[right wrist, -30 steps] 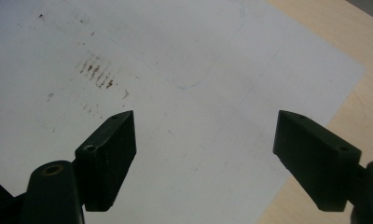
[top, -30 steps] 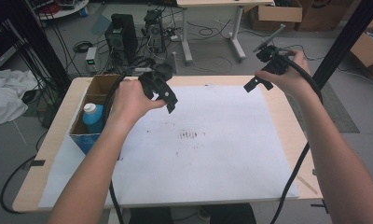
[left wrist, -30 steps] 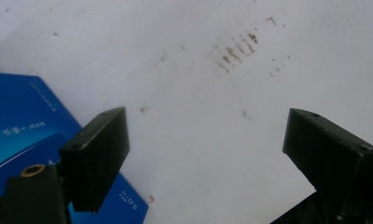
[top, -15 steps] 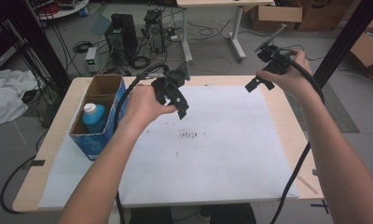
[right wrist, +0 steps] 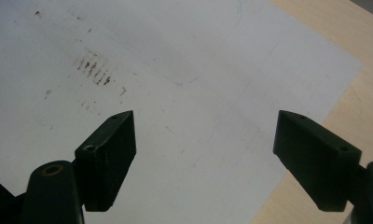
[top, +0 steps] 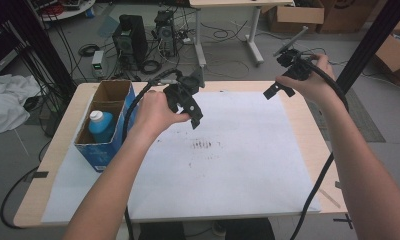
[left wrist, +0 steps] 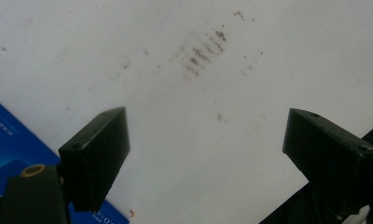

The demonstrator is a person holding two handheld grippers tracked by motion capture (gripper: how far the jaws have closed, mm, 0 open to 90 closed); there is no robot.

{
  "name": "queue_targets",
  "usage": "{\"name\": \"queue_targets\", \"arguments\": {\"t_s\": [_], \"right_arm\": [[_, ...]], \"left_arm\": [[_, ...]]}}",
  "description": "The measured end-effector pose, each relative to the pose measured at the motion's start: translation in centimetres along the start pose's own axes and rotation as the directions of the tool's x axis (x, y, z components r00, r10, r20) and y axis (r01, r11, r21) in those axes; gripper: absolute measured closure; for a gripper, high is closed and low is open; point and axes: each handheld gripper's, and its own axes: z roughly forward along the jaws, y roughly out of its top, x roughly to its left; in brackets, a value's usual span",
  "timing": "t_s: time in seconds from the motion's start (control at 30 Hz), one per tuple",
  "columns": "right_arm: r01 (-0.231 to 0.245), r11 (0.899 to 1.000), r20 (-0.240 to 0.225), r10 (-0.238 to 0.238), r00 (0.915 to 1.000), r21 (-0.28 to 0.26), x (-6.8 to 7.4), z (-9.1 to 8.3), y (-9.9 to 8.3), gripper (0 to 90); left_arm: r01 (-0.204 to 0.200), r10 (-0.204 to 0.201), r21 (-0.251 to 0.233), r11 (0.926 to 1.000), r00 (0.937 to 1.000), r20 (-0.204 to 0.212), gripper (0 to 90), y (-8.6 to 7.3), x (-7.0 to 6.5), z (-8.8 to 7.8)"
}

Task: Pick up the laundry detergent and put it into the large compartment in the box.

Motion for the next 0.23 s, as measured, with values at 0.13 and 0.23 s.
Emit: {"name": "queue_targets", "arguments": {"t_s": [0.13,0.23], "right_arm": [[-0.004,1.0,-0.001,0.004,1.0,0.004,0.0,0.02,-0.09,20.9],[0.0,1.0,-0.004,0.0,1.0,-0.001,0.05,0.05,-0.11,20.8]], "left_arm": [[0.0,0.0,-0.011,0.9999,1.0,-0.006,15.2,-0.06,-0.07,-0.05],[0.001,-0.001,-0.013,0.9999,1.0,-0.006,15.2,-0.12,-0.04,-0.04]]}}
